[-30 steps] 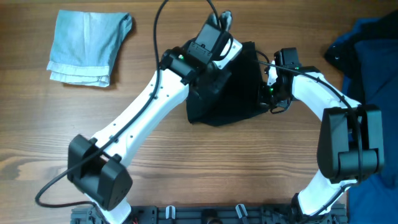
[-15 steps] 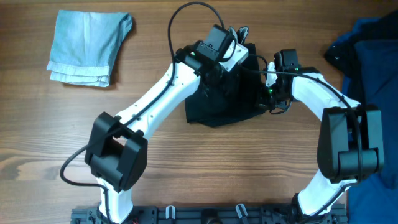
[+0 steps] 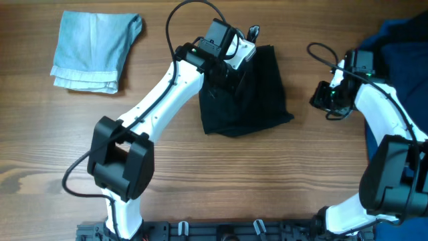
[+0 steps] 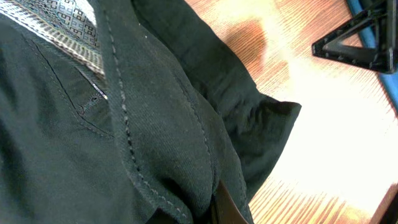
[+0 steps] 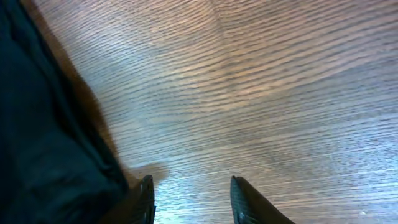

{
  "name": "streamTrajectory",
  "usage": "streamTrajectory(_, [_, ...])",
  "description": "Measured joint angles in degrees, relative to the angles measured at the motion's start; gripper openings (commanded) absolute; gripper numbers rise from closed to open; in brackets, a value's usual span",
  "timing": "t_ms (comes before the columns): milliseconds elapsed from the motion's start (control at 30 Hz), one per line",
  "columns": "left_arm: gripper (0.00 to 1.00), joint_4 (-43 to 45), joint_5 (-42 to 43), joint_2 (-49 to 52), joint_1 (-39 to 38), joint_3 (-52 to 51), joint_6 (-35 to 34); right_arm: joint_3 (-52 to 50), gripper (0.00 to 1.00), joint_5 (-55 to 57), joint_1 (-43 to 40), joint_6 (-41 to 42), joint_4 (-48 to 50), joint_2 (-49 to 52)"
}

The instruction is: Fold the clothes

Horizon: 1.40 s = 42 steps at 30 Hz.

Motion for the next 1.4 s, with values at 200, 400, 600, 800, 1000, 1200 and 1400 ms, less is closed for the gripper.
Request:
streamTrajectory(200, [1.00,0.6,1.2,3.3,-2.6,0.0,-0.6,0.0,0.38,0.3,0.0,0.0,0.0,0.0])
streamTrajectory(400, [1.00,2.4,2.1,3.4,-3.1,0.1,-1.1,0.3,0.39,-8.2,0.0,-4.4,2.1,-0.8])
streamTrajectory(600, [0.66,3.1,2.2,3.4,9.2,0.1,-3.9,3.1,0.04,-23.3,3.3,-12.2,1.1,-10.0])
streamTrajectory(800, [0.56,8.8,2.1,5.4,9.5,0.6,-4.1,1.2,0.04,-22.7,8.0,-12.6,1.5,-3.5])
streamTrajectory(1000, [0.61,14.6,1.8,16.0,9.5,0.9,-4.2,-4.4,0.04,-22.9,8.0,-11.6,1.5,8.1])
streamTrajectory(1200, [0.64,20.2,-0.7,16.5,9.3,1.1,-4.1,-4.5,0.04,-24.5,8.0,-9.9,0.7,9.5])
streamTrajectory(1400, [0.72,17.7,-1.5,6.5,9.3,3.3,-9.3,3.7,0.04,-23.2,8.1,-10.2,1.2,-0.4])
